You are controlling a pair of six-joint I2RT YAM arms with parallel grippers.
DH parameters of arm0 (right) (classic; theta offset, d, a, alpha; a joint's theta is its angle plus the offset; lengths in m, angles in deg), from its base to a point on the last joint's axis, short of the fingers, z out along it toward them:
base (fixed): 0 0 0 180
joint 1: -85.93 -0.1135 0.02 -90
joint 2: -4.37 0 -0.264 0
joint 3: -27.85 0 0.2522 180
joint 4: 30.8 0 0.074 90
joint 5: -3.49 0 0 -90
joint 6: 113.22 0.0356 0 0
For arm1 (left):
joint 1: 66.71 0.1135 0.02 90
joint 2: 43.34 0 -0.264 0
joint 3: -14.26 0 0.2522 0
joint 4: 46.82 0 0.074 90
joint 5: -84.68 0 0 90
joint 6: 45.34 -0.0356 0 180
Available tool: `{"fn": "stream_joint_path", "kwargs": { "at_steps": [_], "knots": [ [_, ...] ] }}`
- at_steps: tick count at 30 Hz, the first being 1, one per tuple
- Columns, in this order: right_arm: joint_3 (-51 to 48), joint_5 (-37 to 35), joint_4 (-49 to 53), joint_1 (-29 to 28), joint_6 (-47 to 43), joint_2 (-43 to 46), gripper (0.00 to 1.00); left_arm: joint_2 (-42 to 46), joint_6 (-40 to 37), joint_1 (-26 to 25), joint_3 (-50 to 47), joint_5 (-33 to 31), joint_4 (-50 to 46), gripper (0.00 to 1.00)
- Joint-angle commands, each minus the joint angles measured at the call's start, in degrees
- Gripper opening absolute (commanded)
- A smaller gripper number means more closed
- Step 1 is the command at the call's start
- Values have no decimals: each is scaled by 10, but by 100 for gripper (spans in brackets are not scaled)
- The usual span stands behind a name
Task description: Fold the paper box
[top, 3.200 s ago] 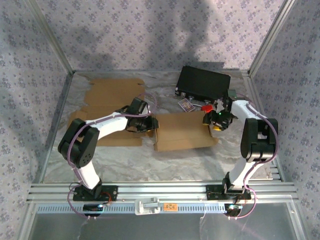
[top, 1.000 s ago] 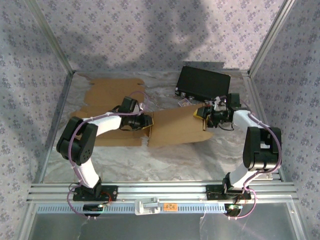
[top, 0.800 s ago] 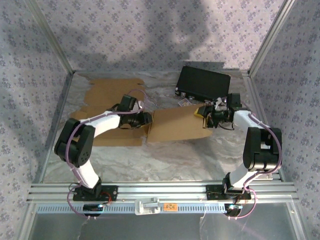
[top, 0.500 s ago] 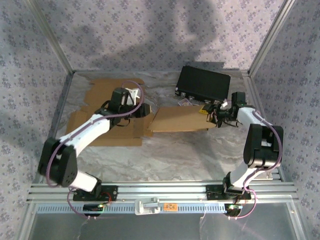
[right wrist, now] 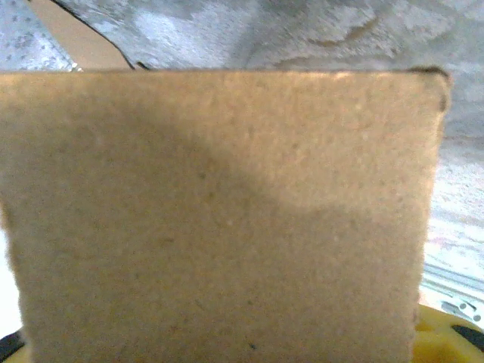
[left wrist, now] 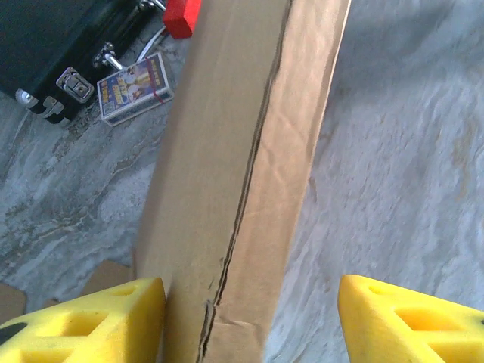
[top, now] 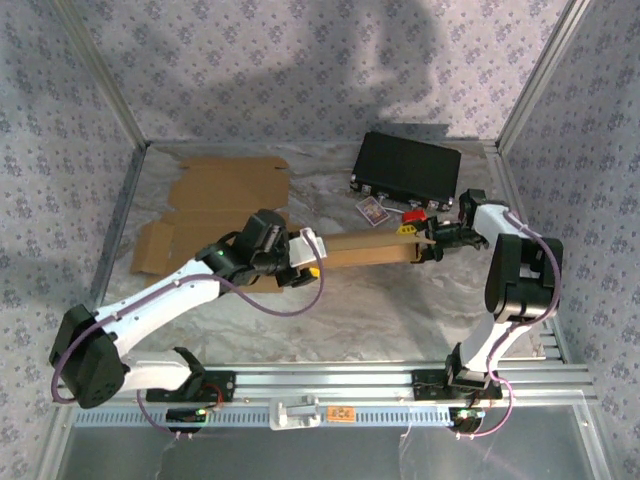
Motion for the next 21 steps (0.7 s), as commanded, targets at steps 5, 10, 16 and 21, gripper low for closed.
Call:
{"fn": "stream_joint_path", "kwargs": {
  "at_steps": [5, 10, 16, 21],
  "knots": [
    [-8, -9, 71, 2, -5, -4, 40, -26, -103, -5, 7, -17, -3, 63],
    [-19, 1, 88, 1, -12, -7, 40, -39, -108, -6, 9, -23, 9, 63],
    [-43, 20, 93, -2, -18, -27, 42, -50, -119, -9, 11, -23, 6, 61],
    [-54, 20, 89, -7, -19, -47, 46, -59, -119, -10, 20, -27, -4, 56]
  ]
}}
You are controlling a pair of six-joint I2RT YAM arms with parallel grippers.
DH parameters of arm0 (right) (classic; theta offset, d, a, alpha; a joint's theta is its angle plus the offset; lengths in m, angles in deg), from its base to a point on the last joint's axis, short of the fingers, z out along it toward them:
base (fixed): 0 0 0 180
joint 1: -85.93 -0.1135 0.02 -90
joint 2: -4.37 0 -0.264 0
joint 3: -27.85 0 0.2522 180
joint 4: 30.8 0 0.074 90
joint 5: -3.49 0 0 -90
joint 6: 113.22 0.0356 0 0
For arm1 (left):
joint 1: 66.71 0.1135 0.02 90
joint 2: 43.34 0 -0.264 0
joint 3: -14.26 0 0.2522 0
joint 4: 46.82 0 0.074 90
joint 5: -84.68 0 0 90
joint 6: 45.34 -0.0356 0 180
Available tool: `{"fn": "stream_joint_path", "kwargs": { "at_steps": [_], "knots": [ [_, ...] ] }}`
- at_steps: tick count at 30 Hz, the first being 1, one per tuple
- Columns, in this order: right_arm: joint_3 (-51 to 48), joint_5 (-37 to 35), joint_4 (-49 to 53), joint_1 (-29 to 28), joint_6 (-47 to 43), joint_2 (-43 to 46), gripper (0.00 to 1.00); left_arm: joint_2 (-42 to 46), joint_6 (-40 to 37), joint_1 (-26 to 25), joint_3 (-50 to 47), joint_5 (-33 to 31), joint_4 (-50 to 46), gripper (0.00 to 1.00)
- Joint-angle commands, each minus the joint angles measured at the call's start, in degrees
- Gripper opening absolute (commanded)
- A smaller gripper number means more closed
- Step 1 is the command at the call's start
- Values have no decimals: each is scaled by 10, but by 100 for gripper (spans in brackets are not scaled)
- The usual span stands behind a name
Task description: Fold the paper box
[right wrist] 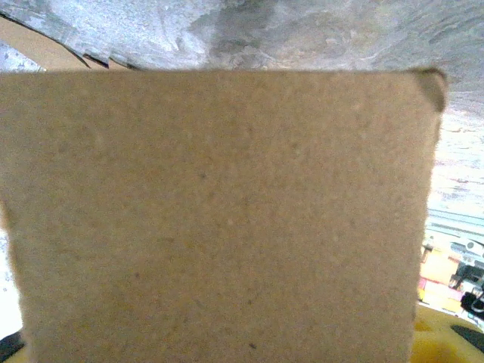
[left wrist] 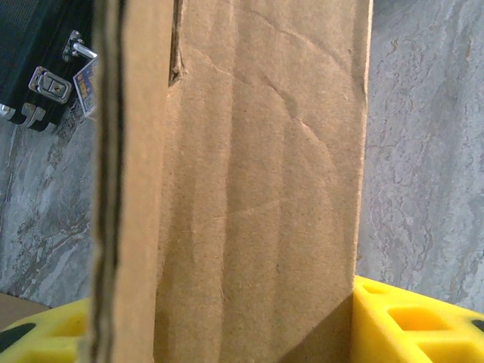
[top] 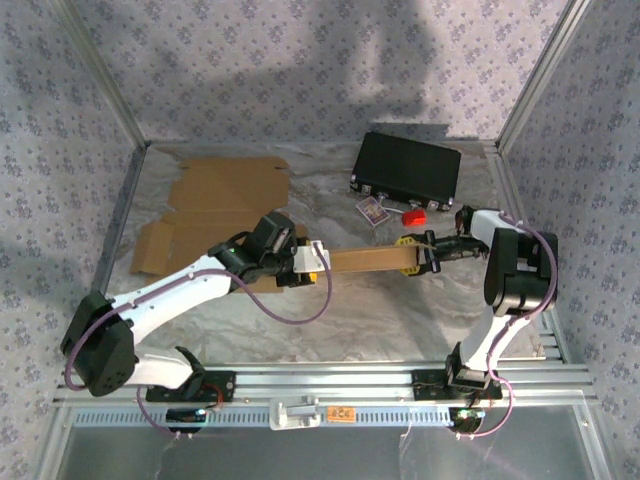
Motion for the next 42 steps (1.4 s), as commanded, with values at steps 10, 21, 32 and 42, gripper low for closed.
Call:
{"fn": "stream_joint_path", "kwargs": {
  "at_steps": [10, 21, 32, 42],
  "knots": [
    [-23, -25, 20, -4, 3, -38, 65, -58, -3, -1, 83, 64, -103, 48],
    [-8, -63, 37, 26, 7, -7, 79, -114, 54, 0, 168, 96, -191, 40],
    [58, -242, 66, 91, 34, 106, 84, -167, 103, -3, 233, 96, -256, 38],
    [132, -550, 109, 74, 93, 335, 76, -180, 156, -7, 268, 66, -332, 39]
  ]
}}
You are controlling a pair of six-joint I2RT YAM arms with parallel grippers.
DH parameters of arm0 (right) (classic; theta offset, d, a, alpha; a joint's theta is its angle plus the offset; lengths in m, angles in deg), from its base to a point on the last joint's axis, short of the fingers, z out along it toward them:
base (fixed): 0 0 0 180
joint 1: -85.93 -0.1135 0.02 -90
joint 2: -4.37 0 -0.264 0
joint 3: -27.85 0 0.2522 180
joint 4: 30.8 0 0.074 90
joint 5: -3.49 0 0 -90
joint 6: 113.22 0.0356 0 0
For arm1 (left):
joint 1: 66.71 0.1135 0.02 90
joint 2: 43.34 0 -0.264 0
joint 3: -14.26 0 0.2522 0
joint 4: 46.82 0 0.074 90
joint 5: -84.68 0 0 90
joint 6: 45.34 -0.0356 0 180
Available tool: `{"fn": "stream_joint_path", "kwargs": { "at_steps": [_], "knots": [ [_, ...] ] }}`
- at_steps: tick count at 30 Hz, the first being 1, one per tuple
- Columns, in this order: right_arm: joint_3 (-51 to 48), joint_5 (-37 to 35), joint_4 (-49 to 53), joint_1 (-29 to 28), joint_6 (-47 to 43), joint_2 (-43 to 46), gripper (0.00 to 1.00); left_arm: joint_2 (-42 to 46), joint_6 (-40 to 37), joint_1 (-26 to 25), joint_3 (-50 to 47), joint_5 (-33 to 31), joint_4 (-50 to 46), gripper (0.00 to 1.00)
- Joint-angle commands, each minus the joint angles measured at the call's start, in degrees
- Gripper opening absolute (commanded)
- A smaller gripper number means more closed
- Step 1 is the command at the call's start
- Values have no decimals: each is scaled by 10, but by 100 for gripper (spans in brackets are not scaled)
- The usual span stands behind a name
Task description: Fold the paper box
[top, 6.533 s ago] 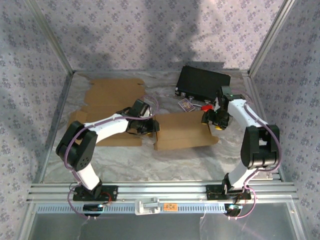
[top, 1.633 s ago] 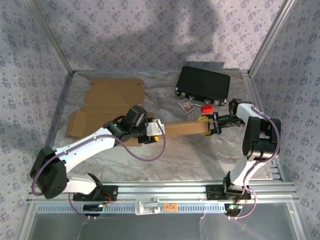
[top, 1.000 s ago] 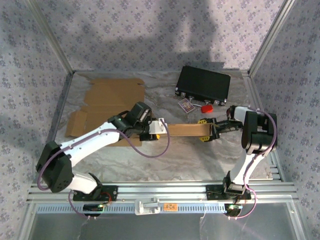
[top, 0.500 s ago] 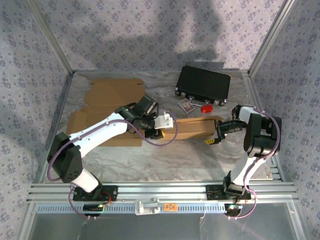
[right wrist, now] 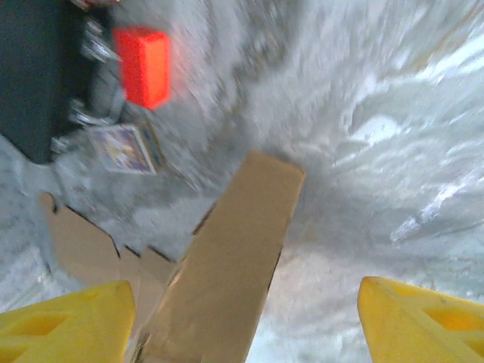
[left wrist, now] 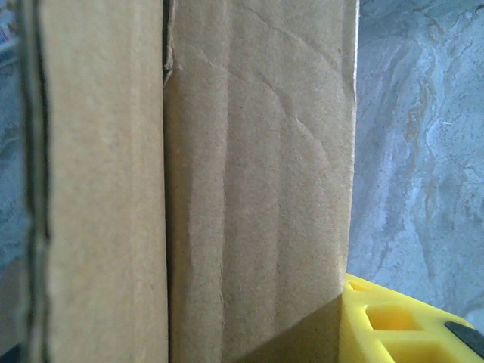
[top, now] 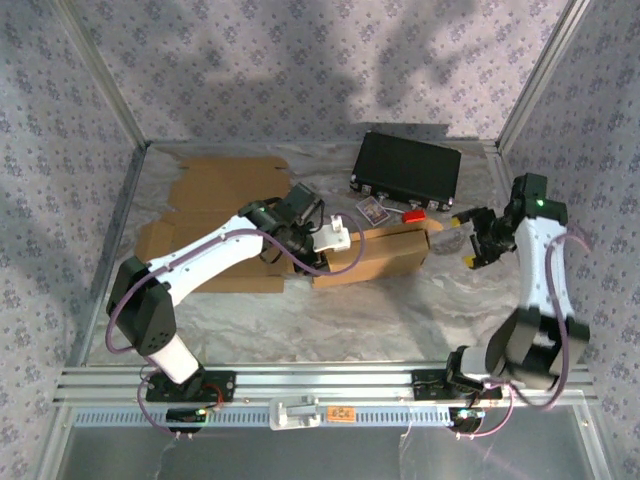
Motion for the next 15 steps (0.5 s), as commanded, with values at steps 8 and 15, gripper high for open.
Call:
{"fn": "stream_joint_path", "kwargs": {
  "at_steps": [8, 15],
  "knots": [
    [-66, -183, -43, -237, 133, 128, 63, -12, 51, -8, 11, -11, -99, 40],
    [-91, -188, -75, -323, 171, 81, 60, -14, 50, -9, 16, -20, -88, 45]
  ]
}}
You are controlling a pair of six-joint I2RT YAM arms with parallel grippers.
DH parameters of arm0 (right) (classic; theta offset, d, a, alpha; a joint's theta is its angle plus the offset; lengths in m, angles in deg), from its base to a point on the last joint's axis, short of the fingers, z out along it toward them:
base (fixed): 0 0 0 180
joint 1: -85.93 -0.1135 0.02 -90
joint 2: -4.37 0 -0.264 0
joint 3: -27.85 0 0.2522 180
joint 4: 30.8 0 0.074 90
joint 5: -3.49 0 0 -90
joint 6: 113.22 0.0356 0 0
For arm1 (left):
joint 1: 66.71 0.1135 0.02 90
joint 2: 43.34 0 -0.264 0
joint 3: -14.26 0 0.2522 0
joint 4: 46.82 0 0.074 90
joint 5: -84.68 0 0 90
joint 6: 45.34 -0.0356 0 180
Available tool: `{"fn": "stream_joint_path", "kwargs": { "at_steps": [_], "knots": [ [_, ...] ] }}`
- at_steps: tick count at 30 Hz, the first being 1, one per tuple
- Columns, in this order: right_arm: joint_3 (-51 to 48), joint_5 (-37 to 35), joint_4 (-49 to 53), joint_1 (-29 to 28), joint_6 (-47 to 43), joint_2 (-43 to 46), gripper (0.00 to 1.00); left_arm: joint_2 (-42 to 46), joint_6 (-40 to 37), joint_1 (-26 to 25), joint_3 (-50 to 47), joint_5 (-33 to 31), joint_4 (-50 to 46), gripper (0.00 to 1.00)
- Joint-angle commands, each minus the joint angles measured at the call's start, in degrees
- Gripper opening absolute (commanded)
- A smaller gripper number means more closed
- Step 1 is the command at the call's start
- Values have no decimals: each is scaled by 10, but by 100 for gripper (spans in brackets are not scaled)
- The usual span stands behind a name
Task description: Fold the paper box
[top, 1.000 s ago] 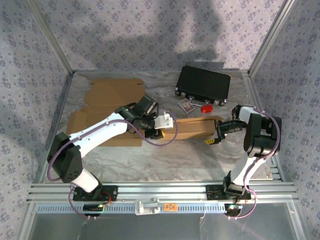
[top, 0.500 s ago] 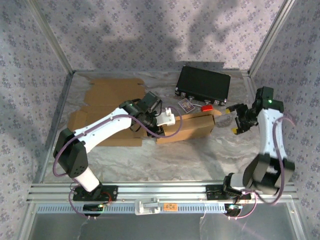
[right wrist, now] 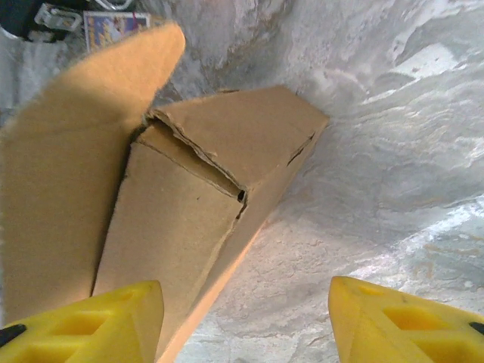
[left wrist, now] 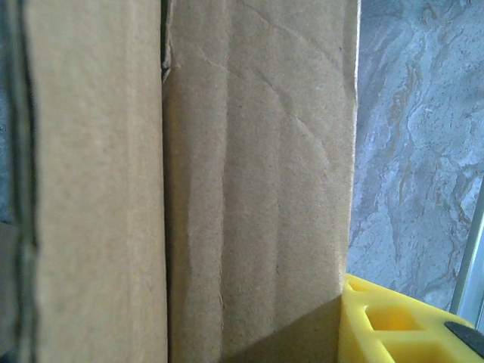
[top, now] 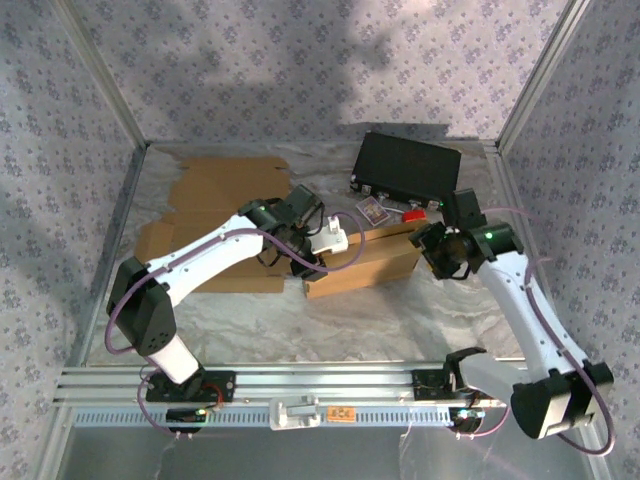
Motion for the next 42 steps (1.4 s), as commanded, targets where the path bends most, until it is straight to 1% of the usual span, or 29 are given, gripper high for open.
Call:
{"fn": "stream_joint_path", "kwargs": {
  "at_steps": [1, 3, 5, 8, 10, 13, 15, 17, 20, 25, 28, 31, 34, 37, 42],
  "knots": [
    [-11, -32, -15, -8, 35, -16, 60, -14, 6, -5, 6, -13, -39, 46],
    [-25, -27, -30, -3, 37, -24, 59, -13, 7, -5, 4, -11, -34, 47],
    [-34, -13, -32, 3, 35, -40, 55, -13, 9, -6, 5, -13, -31, 48],
    [-31, -9, -4, 1, 27, -64, 50, -10, 9, -9, 4, -20, -25, 49],
    [-31, -8, 3, 1, 22, -63, 46, -7, 8, -10, 4, -25, -21, 50],
    [-22, -15, 9, 1, 15, -52, 46, -3, 6, -11, 3, -31, -13, 50],
    [-7, -3, 23, 7, 0, -54, 45, 1, 4, -11, -1, -39, -3, 49],
    [18, 3, 39, 20, -30, -60, 45, 6, -1, -12, -7, -45, 8, 46],
    [69, 10, 38, 45, -103, -57, 48, 10, -19, -11, -10, -42, 4, 39],
    [138, 18, 19, 98, -270, -48, 48, 18, -31, -11, -11, -41, 0, 38],
    [150, 80, -3, 145, -370, -56, 49, 22, -41, -12, -16, -37, -3, 38],
    [158, 134, -17, 164, -457, -64, 50, 27, -57, -11, -23, -30, -15, 38],
    [162, 146, -11, 155, -546, -65, 51, 37, -68, -11, -35, -29, -20, 38],
    [156, 123, 10, 129, -621, -60, 50, 56, -78, -4, -54, -22, -17, 38],
    [141, 112, 30, 102, -704, -58, 46, 70, -99, 20, -65, 9, -26, 37]
  ]
}}
